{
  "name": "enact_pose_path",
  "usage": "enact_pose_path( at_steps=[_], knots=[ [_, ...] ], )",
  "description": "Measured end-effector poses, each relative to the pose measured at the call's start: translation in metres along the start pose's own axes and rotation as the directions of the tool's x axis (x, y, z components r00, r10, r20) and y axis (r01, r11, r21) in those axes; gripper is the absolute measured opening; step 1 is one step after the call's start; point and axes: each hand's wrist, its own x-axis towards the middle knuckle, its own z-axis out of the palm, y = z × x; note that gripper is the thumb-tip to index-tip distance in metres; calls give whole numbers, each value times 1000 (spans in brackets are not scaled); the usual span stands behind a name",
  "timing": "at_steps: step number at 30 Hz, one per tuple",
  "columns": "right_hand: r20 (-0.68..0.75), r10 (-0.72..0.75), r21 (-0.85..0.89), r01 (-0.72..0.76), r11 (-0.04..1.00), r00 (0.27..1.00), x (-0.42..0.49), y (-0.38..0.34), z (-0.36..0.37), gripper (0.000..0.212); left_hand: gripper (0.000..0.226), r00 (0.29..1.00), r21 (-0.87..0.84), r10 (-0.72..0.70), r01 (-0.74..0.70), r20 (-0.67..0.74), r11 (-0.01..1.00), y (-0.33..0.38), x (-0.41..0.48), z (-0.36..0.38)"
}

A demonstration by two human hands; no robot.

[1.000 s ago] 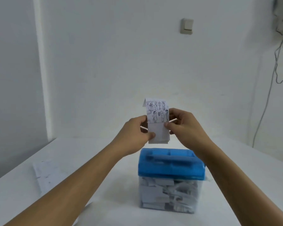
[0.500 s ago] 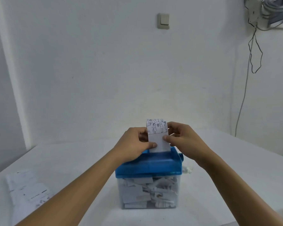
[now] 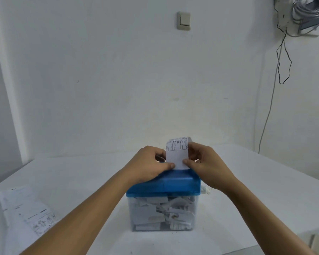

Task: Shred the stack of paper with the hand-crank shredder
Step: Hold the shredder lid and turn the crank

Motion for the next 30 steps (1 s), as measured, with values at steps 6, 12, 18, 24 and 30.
enact_pose_path(
  at_steps=[6,12,18,24,30],
  knots=[
    [-148,82,135,-62,989,986,-15,21,-1,27,21,1000,59,-20,20,-1,998,-3,2,3],
    [-38,116,44,-114,992,993,-60,55,13,46,25,999,89,-49,47,16,995,-5,3,6],
    [32,-15,-277,23,961,999,-81,59,34,40,12,999,97,-16,13,29,995,1,-1,4],
    [57,-20,-301,36,953,998,-75,66,36,37,9,999,54,-7,5,34,999,1,-3,-1],
    [50,-15,-302,30,953,999,-73,73,37,30,15,1000,7,-20,20,20,1000,1,-2,2]
  ],
)
